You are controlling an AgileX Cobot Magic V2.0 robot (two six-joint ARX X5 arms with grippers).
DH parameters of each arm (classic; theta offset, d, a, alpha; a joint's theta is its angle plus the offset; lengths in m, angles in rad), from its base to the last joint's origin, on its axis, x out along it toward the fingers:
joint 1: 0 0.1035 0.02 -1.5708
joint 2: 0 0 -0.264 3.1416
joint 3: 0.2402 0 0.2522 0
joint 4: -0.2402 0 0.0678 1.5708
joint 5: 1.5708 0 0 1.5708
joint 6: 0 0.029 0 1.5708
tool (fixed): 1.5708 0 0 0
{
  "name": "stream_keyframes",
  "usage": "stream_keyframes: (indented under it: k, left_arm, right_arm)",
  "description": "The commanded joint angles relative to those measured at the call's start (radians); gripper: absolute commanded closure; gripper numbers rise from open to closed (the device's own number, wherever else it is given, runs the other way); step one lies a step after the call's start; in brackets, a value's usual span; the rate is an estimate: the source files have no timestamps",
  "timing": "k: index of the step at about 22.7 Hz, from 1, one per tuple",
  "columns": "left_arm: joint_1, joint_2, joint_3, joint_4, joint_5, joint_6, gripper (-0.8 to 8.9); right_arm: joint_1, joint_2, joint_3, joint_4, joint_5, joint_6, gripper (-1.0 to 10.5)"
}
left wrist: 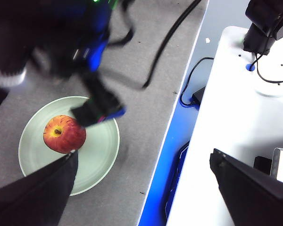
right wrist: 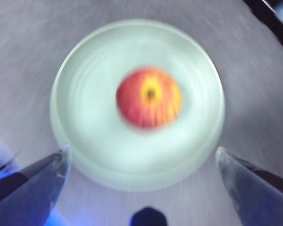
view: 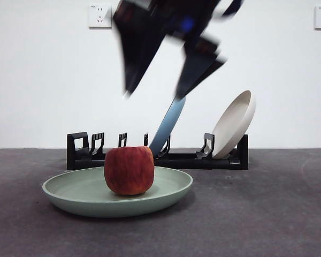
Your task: Take the green plate from the plate rack,put the plate on the table,take the apple from the table,put the apple in the plate
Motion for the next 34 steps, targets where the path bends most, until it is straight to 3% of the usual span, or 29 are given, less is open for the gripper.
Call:
stream_keyframes:
  k: [1, 4, 8, 10, 11, 14, 15, 34]
  left_arm:
    - [-0.003, -0.001, 0.002, -0.003, -0.002, -0.01, 3.42]
    - [-0.003, -0.001, 0.002, -0.009, -0.001, -0.01, 3.42]
    - [-0.003, -0.001, 0.002, -0.029, 0.001, -0.01, 3.43]
    - [-0.003, 0.0, 0.002, -0.047, 0.001, -0.01, 3.48]
    - [-0.003, 0.0, 0.002, -0.054, 0.001, -0.01, 3.67]
    - [-0.003, 0.0, 0.002, -0.071, 0.0, -0.011, 6.95]
    - [-0.003, 0.0, 0.002, -0.074, 0.0, -0.015, 8.27]
    - [-0.003, 0.0, 0.002, -0.074, -0.002, -0.024, 8.17]
  right_arm:
    - [0.003, -0.122, 0.004, -0.132, -0.027, 0.028, 3.8]
    - [0.003, -0.276, 0.004, -0.319, -0.123, 0.119, 3.9]
    - [0.016, -0.403, 0.004, -0.485, -0.22, 0.13, 5.1]
    - [0.017, -0.439, 0.004, -0.515, -0.235, 0.13, 5.5]
    - [0.017, -0.448, 0.004, -0.518, -0.235, 0.13, 6.3]
    - [0.017, -0.462, 0.004, -0.52, -0.235, 0.129, 9.8]
    - [0.017, -0.462, 0.004, -0.521, -0.235, 0.128, 9.5]
    - [0.012, -0.462, 0.004, -0.498, -0.23, 0.137, 9.5]
